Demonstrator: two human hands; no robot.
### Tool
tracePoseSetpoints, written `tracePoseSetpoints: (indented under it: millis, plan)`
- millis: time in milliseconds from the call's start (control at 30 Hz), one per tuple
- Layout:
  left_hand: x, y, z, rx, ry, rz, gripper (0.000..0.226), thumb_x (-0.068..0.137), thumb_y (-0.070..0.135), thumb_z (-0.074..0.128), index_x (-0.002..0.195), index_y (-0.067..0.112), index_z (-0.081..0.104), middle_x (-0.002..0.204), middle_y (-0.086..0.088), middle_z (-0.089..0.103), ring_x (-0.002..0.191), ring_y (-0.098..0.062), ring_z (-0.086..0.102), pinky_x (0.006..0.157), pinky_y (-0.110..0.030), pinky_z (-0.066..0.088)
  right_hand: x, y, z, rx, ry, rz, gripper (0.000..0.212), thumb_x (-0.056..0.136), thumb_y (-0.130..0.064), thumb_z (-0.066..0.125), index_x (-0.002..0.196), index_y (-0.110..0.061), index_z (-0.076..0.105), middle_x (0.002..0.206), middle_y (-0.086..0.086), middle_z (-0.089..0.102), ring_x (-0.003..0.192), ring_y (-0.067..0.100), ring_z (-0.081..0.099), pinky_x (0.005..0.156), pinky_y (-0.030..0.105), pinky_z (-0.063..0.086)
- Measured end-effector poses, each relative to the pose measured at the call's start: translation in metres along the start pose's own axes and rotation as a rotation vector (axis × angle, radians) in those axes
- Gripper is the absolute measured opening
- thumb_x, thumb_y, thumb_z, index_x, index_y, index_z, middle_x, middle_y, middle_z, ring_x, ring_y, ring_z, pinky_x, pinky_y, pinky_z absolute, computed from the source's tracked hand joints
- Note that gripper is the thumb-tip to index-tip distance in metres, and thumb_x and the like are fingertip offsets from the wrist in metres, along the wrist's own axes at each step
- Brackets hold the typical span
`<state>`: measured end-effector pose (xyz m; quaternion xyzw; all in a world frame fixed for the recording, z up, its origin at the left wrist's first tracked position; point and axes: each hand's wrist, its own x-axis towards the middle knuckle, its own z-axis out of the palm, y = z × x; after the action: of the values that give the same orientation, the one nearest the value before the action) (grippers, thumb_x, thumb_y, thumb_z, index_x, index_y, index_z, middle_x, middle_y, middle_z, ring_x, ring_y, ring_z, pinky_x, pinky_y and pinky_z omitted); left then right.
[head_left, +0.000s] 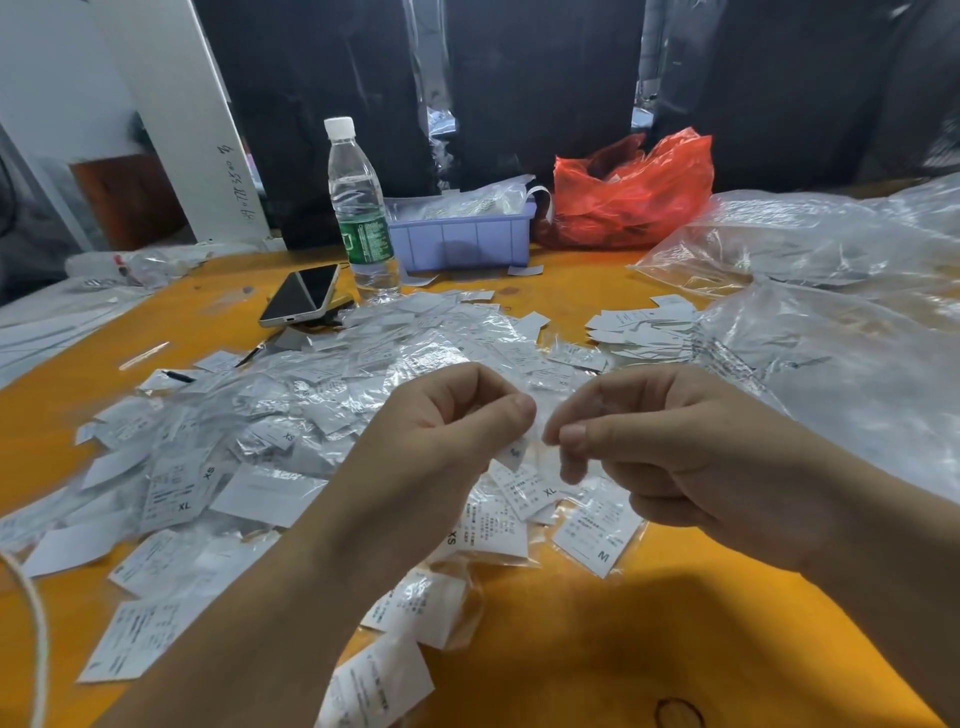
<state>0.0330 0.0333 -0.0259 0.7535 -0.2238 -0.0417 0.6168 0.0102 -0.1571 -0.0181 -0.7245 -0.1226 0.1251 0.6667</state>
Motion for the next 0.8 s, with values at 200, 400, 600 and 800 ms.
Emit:
tracePoseSetpoints:
  millis: [200,400,600,800]
  plan:
    - [-0.0001,-0.0028,-0.0029,-0.018,0.04,-0.03,0.015,0.076,0.037,0.063,0.071,0.024,0.069,0.061,0.006,0.055,0.055,-0.006,0.047,0.05,-0.014,0.041,0.0015,0.0007,0.0003,0.08,0.112,-0.042,0.012,0.088,-0.009,0.059,0.078,-0.006,0.065,0.065,0.01,0.056,0.041,0.01,0.021,0.036,0.016,0.02]
    - [0.0004,-0.0031,-0.0025,0.01,0.038,-0.023,0.013,0.076,0.037,0.062,0.072,0.027,0.07,0.063,0.009,0.06,0.057,-0.003,0.05,0.052,-0.015,0.043,0.0019,0.0018,0.0004,0.146,0.184,-0.093,0.021,0.079,-0.027,0.063,0.072,-0.008,0.063,0.061,0.009,0.053,0.044,0.012,0.019,0.036,0.017,0.02]
    - [0.0007,-0.0042,-0.0029,-0.004,-0.008,-0.097,0.029,0.073,0.052,0.064,0.08,0.025,0.071,0.08,-0.006,0.065,0.062,-0.006,0.05,0.058,-0.021,0.041,0.0018,0.0017,0.0009,0.141,0.188,-0.116,0.025,0.066,-0.036,0.075,0.064,-0.013,0.063,0.069,0.037,0.033,0.047,0.016,0.012,0.036,0.019,0.022]
    - [0.0023,-0.0052,0.0034,-0.1,-0.039,-0.098,0.013,0.076,0.037,0.072,0.075,0.024,0.072,0.068,0.004,0.064,0.057,-0.005,0.05,0.052,-0.017,0.042,0.0028,0.0047,0.0008,0.177,0.147,-0.111,0.015,0.072,-0.025,0.073,0.074,-0.011,0.069,0.072,0.026,0.043,0.045,0.014,0.013,0.036,0.017,0.021]
